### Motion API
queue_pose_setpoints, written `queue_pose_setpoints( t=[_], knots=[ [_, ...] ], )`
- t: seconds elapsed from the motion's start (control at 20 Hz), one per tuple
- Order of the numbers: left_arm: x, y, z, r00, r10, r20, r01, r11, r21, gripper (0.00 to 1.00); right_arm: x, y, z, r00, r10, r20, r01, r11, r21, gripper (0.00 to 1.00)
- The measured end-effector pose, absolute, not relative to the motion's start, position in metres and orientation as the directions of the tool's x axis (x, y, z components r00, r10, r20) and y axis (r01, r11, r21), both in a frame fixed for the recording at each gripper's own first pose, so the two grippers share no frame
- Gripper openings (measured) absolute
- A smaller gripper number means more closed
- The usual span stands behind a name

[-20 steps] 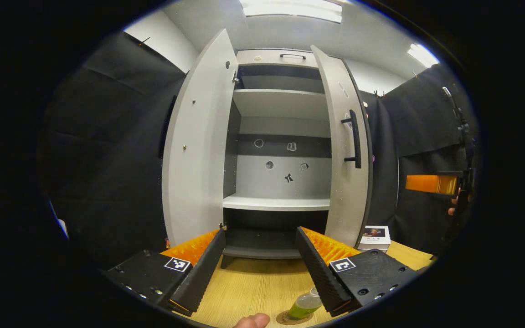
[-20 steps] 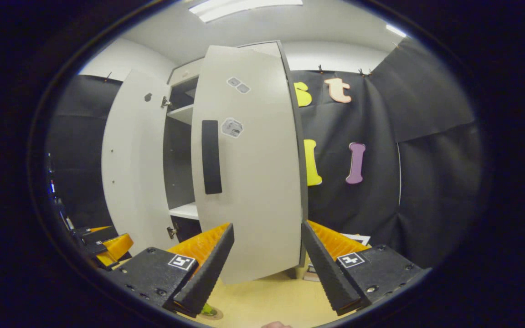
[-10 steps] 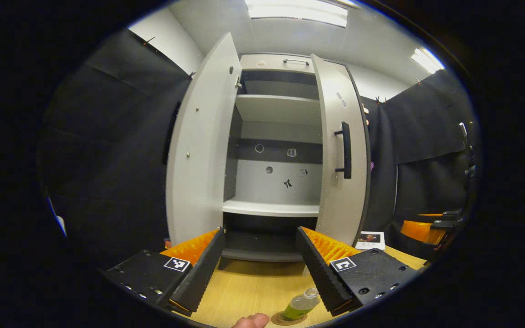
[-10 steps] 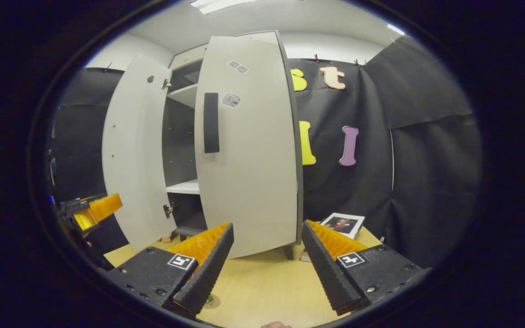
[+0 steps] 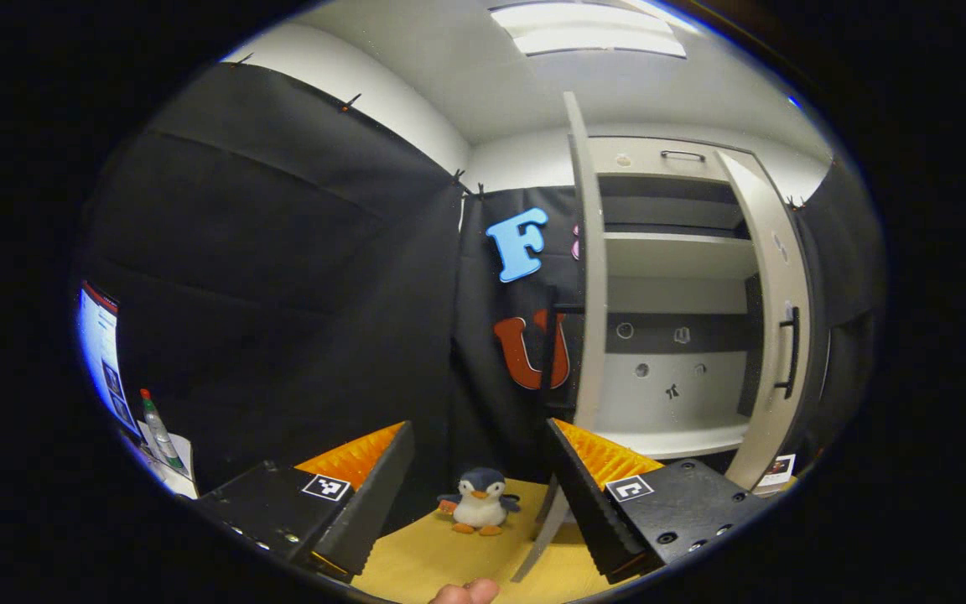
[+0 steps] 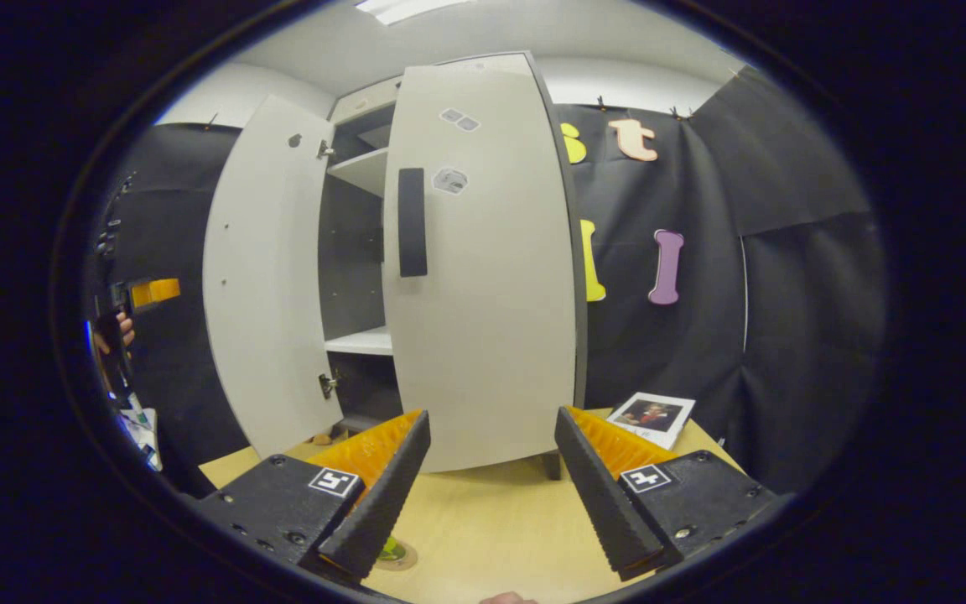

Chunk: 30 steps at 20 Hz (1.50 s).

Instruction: Grasp the bottle in the cabinet with the left hand and place it on the coaster, then close the right door with the right hand and the left door with the left hand.

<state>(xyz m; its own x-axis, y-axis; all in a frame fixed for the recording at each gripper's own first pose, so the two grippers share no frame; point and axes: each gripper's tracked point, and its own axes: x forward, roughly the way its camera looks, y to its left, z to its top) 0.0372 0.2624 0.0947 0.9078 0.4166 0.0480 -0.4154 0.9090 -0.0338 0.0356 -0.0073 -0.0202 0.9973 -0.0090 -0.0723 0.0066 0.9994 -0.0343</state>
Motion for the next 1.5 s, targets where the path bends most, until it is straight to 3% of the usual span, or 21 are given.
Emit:
queue_pose_setpoints(
  t=[0.05,0.35,0.45,0.8,0.85,0.9,1.1,1.15,1.25,1.3,1.5],
  knots=[
    [0.051,0.272,0.093,0.904,0.426,0.033,-0.424,0.905,-0.043,0.95,0.035,-0.008,-0.02,0.997,-0.009,-0.071,0.006,0.999,-0.042,0.94],
    [0.08,0.284,0.091,0.896,0.443,0.029,-0.443,0.897,-0.012,0.95,0.034,-0.02,-0.02,0.996,-0.026,-0.082,0.02,0.997,-0.07,0.94],
    [0.087,0.28,0.086,0.898,0.439,0.018,-0.439,0.899,-0.008,0.94,0.034,-0.025,-0.021,0.995,-0.041,-0.086,0.034,0.997,-0.075,0.98],
    [0.085,0.236,0.082,0.944,0.331,-0.007,-0.331,0.943,-0.041,0.94,0.041,-0.021,-0.023,0.995,-0.036,-0.098,0.032,0.999,-0.038,0.94],
    [0.087,0.224,0.08,0.953,0.302,-0.014,-0.302,0.951,-0.07,0.94,0.04,-0.02,-0.021,0.995,-0.036,-0.095,0.033,0.999,-0.035,0.98],
    [0.091,0.21,0.078,0.964,0.264,-0.021,-0.265,0.96,-0.094,0.99,0.04,-0.02,-0.021,0.995,-0.039,-0.094,0.035,0.999,-0.036,0.94],
    [0.107,0.163,0.074,0.991,0.13,-0.02,-0.131,0.981,-0.139,0.94,0.035,-0.028,-0.019,0.994,-0.06,-0.093,0.056,0.997,-0.044,0.98],
    [0.115,0.157,0.069,0.993,0.116,-0.027,-0.118,0.983,-0.139,0.94,0.034,-0.031,-0.018,0.993,-0.068,-0.091,0.065,0.997,-0.045,0.93],
    [0.119,0.148,0.062,0.994,0.099,-0.042,-0.103,0.986,-0.13,0.99,0.03,-0.038,-0.018,0.992,-0.089,-0.088,0.086,0.995,-0.043,0.93],
    [0.12,0.146,0.064,0.995,0.098,-0.035,-0.102,0.987,-0.127,0.95,0.029,-0.041,-0.017,0.991,-0.101,-0.085,0.098,0.994,-0.04,0.98],
    [0.118,0.142,0.079,0.995,0.1,0.01,-0.098,0.988,-0.118,0.95,0.024,-0.053,-0.016,0.987,-0.138,-0.077,0.136,0.99,-0.03,0.94]
  ],
)
